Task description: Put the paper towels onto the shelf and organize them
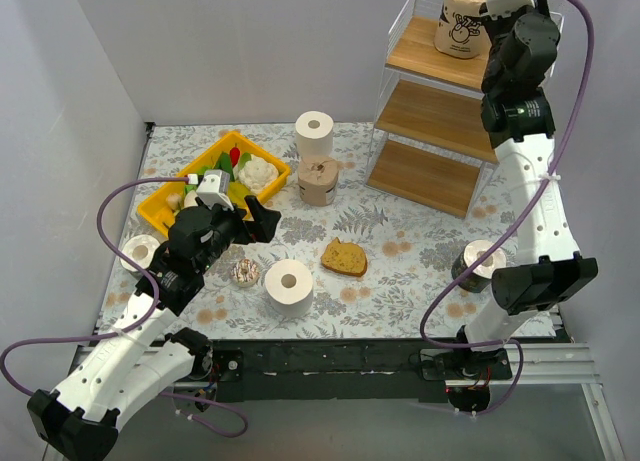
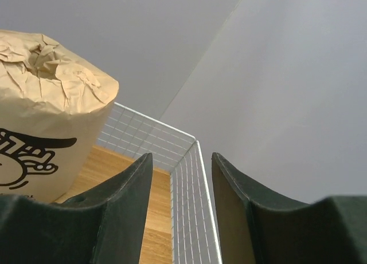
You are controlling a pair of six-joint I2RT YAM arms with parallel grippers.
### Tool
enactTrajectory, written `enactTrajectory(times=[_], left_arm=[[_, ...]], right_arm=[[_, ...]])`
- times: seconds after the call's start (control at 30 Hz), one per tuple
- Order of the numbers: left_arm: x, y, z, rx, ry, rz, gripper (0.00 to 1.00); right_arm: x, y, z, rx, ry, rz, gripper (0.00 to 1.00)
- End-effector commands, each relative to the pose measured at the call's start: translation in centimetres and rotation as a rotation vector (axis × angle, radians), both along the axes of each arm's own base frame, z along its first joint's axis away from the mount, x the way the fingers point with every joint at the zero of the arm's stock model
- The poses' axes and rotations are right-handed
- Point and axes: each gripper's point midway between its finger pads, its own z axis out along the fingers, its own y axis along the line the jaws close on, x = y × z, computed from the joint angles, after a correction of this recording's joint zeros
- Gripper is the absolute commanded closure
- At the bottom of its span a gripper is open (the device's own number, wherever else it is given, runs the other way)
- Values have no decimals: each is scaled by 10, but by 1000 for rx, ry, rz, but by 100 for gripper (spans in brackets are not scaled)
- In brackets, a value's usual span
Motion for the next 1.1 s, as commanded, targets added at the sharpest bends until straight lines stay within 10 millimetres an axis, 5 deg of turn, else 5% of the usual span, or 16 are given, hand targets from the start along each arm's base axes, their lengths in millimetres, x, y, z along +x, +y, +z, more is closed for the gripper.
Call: enactTrajectory(times=[0.0, 0.23, 0.4, 0.53, 0.87, 1.07], left_arm=[[-1, 5, 3, 8, -21, 13, 2], [-2, 5, 5, 8, -28, 11, 2], [-1, 5, 5, 9, -26, 11, 2], [-1, 4, 4, 10, -25, 6, 2], [-1, 5, 4, 11, -26, 11, 2], [0, 5, 3, 12, -23, 11, 2]], right_arm=[[9, 17, 15, 88, -83, 165, 47], [43, 19, -22, 116, -15, 246, 48], [45, 37, -31, 106, 21, 351, 48], [39, 71, -34, 73, 26, 539, 47], [33, 88, -38, 107, 56, 635, 47], [2, 107, -24, 164, 73, 760, 45]])
